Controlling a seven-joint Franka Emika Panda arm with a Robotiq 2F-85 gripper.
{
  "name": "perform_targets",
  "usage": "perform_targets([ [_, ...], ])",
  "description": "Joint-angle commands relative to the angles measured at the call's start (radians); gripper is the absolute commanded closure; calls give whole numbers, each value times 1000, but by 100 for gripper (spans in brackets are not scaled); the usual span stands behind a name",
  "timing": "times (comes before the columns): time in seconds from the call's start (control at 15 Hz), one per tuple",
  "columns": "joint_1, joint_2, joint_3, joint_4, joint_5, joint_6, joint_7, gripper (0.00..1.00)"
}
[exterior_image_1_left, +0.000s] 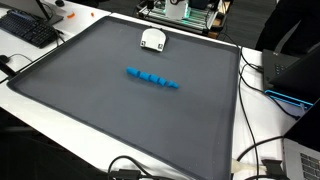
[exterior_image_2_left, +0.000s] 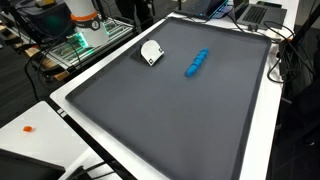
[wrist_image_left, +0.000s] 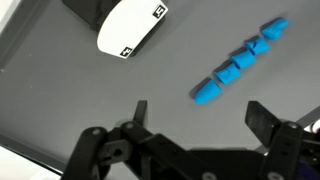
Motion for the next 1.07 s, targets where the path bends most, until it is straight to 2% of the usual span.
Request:
perform_targets([
  [0.0,16,38,22,83,-19,-58,-151,0],
  [0.27,44,92,38,160,8,-93,-345,0],
  [0.67,91,177,50,224,23,-75,-606,0],
  [0.93,109,221,55,249,16,-79,-689,0],
  [1.0,104,196,51,228,6,-60,-644,0],
])
